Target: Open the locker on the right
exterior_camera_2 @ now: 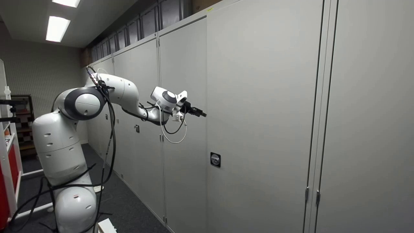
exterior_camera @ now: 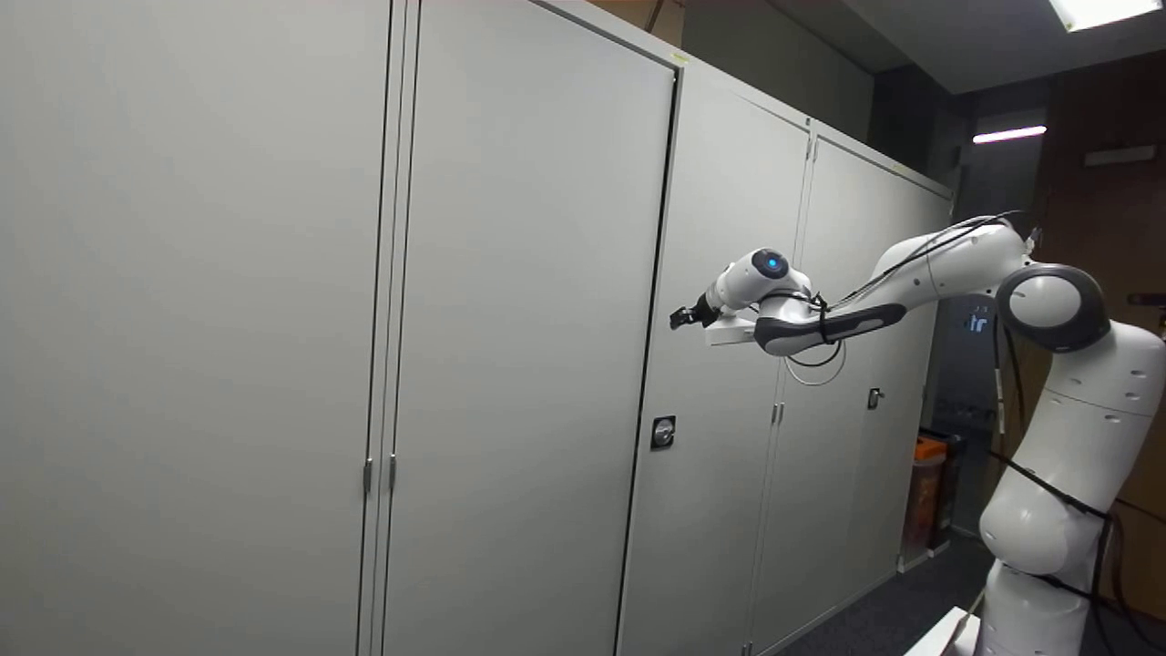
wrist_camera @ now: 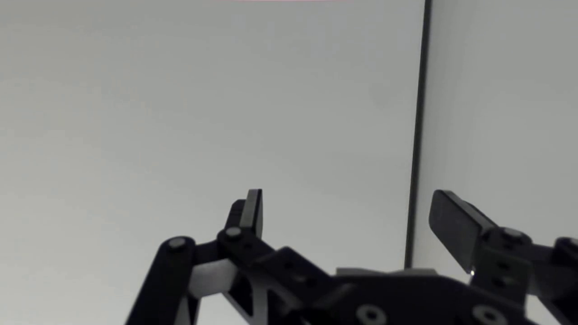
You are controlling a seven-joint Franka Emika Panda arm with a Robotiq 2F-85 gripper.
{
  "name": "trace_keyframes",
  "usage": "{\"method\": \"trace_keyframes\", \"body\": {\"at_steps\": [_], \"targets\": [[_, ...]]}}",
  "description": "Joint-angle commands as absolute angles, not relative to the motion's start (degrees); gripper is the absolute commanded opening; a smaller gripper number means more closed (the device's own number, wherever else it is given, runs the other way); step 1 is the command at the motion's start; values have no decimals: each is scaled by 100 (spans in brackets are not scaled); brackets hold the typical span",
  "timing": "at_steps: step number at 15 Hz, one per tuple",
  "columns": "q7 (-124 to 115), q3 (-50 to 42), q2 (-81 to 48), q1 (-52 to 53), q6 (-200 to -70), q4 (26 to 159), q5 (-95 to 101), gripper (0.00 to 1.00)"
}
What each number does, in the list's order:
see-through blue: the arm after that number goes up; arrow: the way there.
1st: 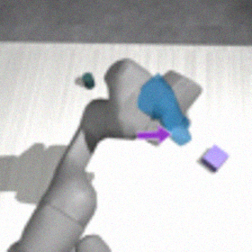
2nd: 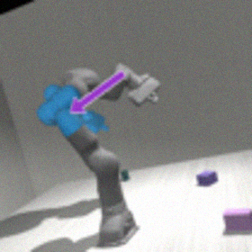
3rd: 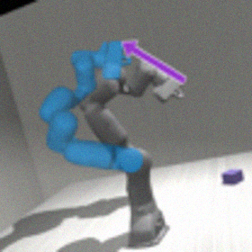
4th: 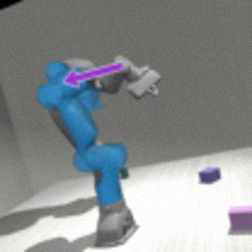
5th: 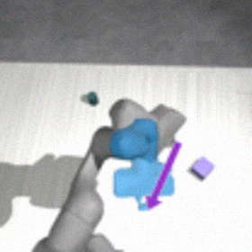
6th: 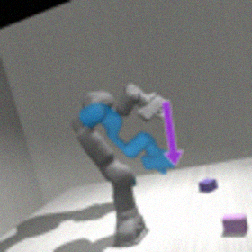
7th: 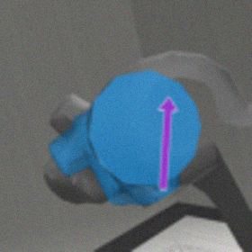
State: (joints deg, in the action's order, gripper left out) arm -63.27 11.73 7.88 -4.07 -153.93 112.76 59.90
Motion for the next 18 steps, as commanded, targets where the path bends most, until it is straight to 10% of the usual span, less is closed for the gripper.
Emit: {"method": "trace_keyframes", "body": {"at_steps": [1,18], "targets": [[-6660,1134,473,-513,-15884,10936,6339,100],[-8276,1160,-205,-466,-15739,10178,8133,100]]}}
